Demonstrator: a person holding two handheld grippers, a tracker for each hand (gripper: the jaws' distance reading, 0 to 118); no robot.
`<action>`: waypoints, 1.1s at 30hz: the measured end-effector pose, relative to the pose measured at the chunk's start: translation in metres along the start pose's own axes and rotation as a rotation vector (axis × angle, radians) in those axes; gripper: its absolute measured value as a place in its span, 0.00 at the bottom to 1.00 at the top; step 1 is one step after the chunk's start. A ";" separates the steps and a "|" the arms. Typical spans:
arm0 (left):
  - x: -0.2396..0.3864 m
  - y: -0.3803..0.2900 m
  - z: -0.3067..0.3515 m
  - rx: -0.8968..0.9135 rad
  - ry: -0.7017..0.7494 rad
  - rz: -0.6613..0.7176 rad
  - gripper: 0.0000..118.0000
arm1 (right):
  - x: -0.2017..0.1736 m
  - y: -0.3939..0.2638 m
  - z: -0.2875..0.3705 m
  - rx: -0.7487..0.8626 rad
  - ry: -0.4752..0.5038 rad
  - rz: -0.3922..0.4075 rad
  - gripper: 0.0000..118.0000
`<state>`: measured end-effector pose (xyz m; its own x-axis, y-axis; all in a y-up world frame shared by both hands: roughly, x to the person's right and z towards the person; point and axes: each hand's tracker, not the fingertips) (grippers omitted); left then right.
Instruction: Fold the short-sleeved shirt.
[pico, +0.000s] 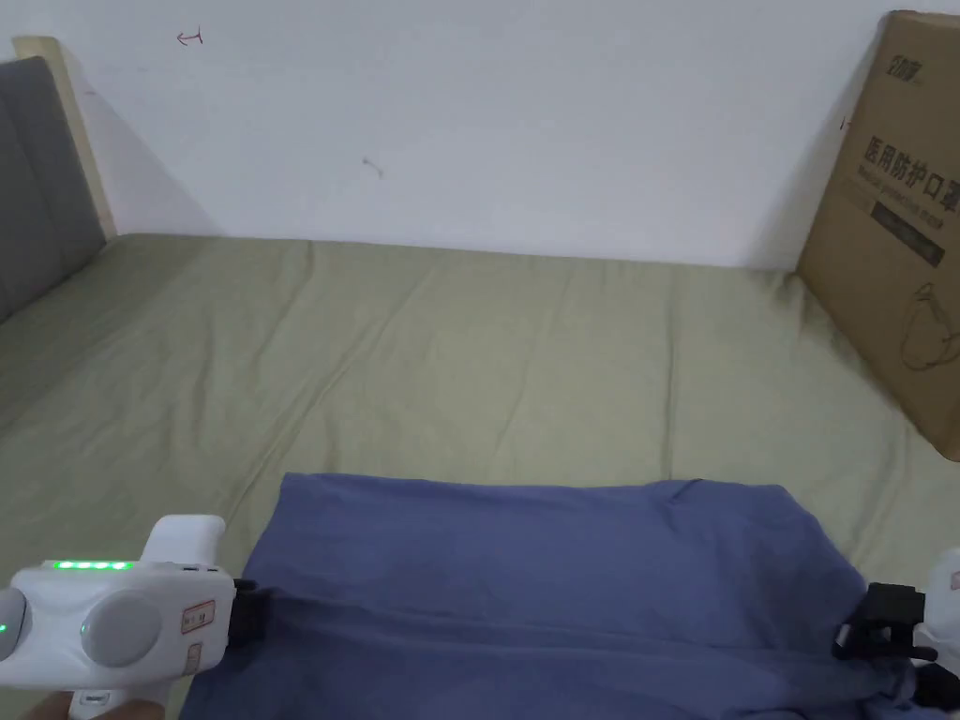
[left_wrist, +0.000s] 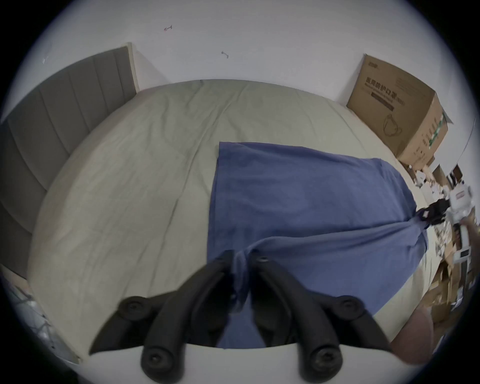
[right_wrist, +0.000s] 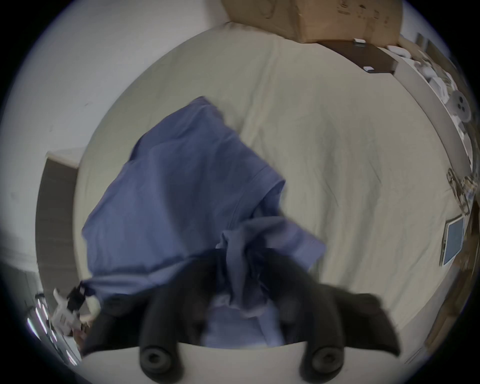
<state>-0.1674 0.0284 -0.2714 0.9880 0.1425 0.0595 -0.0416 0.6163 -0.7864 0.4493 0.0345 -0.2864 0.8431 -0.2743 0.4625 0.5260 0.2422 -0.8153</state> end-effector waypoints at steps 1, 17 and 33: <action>-0.002 -0.002 -0.001 0.009 -0.008 0.014 0.41 | 0.001 -0.003 -0.004 -0.003 0.012 -0.026 0.76; 0.046 -0.133 0.210 0.643 0.058 0.089 0.50 | 0.001 -0.222 0.200 0.803 0.535 0.268 0.94; -0.011 -0.080 0.110 0.006 0.036 0.090 0.07 | 0.002 -0.221 0.185 0.752 0.503 0.405 0.02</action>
<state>-0.1915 0.0626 -0.1415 0.9849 0.1699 -0.0338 -0.1316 0.6069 -0.7838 0.3549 0.1522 -0.0408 0.9209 -0.3612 -0.1466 0.2890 0.8850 -0.3651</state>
